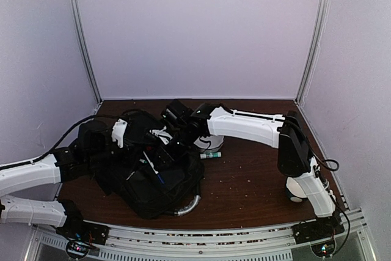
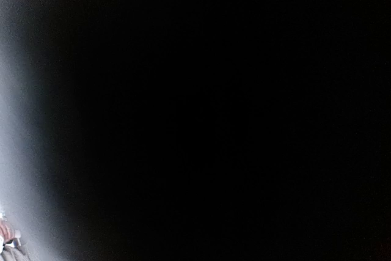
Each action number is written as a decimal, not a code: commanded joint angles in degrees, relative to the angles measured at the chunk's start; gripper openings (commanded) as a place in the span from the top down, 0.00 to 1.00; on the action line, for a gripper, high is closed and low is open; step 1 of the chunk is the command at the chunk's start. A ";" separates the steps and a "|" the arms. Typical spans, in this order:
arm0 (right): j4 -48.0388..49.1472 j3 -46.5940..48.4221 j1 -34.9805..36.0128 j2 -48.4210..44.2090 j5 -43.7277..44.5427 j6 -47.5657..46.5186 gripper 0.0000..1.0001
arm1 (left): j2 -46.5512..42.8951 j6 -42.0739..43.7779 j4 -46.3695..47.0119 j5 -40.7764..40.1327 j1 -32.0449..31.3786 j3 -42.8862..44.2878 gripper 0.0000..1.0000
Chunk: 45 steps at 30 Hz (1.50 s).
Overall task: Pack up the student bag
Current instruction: Place the pen in the second largest pocket of the bag, then adjust the pen in the second largest pocket of the bag.
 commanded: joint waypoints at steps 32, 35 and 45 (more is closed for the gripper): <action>16.12 -32.10 14.38 -22.42 31.85 -47.70 0.67 | -4.35 0.14 7.99 -0.71 -0.10 -0.02 1.00; 15.96 -31.19 14.46 -20.63 32.02 -48.14 0.66 | -3.92 0.26 8.09 -0.49 -0.10 0.32 1.00; 16.10 -30.50 15.15 -18.20 30.61 -48.34 0.64 | -3.85 0.70 7.52 -0.59 -0.06 0.43 1.00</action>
